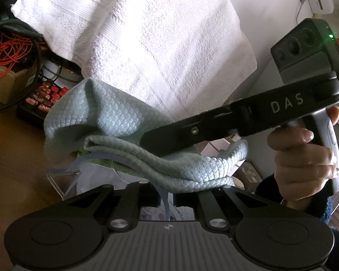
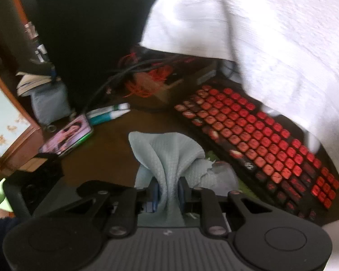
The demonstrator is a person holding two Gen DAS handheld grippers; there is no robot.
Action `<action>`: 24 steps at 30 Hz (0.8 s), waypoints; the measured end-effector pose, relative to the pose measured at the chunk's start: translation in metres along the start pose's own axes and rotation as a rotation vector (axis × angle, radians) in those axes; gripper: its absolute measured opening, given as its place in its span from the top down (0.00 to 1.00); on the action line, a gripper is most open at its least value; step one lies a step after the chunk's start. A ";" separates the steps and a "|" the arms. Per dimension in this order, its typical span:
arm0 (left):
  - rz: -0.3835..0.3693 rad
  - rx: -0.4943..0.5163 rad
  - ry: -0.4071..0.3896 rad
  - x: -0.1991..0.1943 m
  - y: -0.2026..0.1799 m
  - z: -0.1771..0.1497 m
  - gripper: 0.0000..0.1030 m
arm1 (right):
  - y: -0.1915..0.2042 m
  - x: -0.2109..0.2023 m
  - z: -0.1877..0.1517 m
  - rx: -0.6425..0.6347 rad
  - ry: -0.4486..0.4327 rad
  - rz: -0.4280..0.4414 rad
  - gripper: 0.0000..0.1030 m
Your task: Clean container
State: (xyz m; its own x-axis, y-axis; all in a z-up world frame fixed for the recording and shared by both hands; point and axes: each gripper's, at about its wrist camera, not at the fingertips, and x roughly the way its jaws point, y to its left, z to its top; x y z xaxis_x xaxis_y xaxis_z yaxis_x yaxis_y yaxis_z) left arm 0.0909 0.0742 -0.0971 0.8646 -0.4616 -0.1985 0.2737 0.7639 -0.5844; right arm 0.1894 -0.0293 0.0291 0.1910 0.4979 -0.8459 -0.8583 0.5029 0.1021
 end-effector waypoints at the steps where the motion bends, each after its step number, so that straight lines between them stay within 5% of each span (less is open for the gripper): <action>1: 0.000 -0.001 0.000 0.000 0.000 0.000 0.93 | 0.003 0.000 -0.001 -0.009 -0.004 -0.009 0.84; 12: -0.007 -0.016 -0.010 -0.004 0.001 0.001 0.93 | -0.022 0.002 0.005 0.051 -0.016 -0.176 0.84; 24: -0.011 -0.022 -0.013 -0.004 0.002 0.001 0.93 | -0.053 0.002 0.007 0.149 -0.017 -0.197 0.84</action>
State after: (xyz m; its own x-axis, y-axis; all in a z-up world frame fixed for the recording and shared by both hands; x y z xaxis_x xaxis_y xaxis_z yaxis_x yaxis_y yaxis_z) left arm 0.0882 0.0782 -0.0966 0.8669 -0.4642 -0.1815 0.2742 0.7483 -0.6040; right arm 0.2387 -0.0498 0.0255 0.3568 0.3911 -0.8484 -0.7244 0.6892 0.0131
